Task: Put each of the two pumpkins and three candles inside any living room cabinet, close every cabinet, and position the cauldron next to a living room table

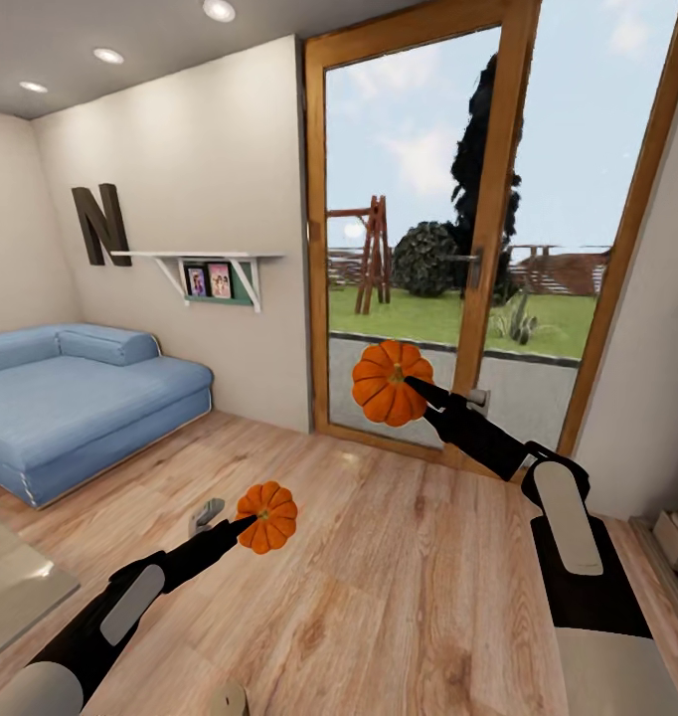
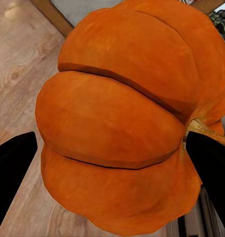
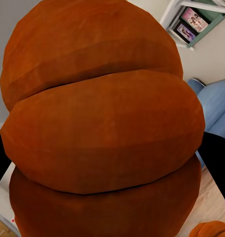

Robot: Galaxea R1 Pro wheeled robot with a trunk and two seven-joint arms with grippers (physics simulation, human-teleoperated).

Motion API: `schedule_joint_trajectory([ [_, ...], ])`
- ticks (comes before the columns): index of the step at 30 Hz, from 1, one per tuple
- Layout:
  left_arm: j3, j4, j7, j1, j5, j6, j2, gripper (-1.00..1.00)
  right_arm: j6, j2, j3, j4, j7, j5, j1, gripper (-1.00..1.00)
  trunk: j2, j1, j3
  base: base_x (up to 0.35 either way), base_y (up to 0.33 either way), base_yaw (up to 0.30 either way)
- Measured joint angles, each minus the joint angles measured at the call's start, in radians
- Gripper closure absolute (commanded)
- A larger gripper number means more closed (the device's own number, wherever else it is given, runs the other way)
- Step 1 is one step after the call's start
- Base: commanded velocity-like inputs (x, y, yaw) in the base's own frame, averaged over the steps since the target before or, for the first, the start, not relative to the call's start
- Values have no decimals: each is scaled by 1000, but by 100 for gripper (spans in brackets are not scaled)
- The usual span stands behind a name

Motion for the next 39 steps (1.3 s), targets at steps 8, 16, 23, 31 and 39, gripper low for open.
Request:
schedule_joint_trajectory([
  [8,1,0,0,0,0,0,1,100,0,0,0,0,1,-1,0,100,56,-31,25,0,0,1],
  [16,0,-5,0,0,1,0,1,100,0,0,0,1,0,0,0,100,70,-38,31,0,0,0],
  [23,-1,-7,0,0,-1,-2,0,100,0,0,0,1,-1,1,0,100,70,-38,31,-180,0,0],
  [31,-1,-6,1,0,-3,-3,0,100,0,0,-1,1,-2,4,0,100,70,-38,31,-339,0,0],
  [39,-3,-7,1,0,-5,-4,-1,100,-1,0,1,1,-1,7,0,100,70,-38,31,-344,-12,0],
])
